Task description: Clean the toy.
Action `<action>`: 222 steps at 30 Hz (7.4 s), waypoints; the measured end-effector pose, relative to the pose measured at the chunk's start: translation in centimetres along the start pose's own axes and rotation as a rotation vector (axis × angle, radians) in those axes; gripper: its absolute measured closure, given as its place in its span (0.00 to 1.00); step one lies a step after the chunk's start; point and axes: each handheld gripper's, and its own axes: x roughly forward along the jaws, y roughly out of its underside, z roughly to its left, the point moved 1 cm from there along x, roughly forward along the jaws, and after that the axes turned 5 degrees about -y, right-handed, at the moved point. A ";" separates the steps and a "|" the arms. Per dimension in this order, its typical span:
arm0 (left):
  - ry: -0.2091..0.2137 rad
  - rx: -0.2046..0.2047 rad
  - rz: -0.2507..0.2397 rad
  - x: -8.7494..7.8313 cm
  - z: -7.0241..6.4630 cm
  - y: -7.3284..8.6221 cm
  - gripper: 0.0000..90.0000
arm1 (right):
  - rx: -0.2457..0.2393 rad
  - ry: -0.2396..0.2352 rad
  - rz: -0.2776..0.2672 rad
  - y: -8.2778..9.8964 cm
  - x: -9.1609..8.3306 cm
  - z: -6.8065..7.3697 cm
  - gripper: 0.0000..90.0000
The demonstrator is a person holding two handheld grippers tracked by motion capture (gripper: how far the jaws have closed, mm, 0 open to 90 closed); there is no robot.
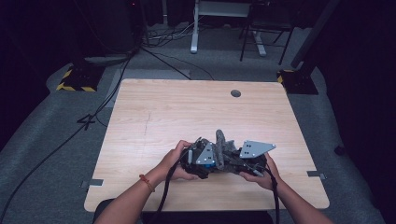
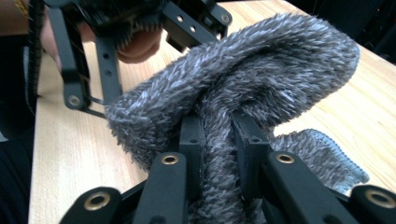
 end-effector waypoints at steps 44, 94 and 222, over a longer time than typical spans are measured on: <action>0.024 -0.047 -0.074 -0.4 0.6 0.3 0.35 | 0.067 -0.024 -0.030 1.7 0.1 -0.8 0.85; -0.014 -0.057 -0.084 -1.2 1.2 -0.1 0.37 | 0.064 0.044 0.082 3.0 1.8 -1.3 0.85; 0.030 -0.044 -0.202 -2.3 0.3 -1.6 0.38 | 0.163 -0.112 0.054 4.5 1.7 -2.2 0.85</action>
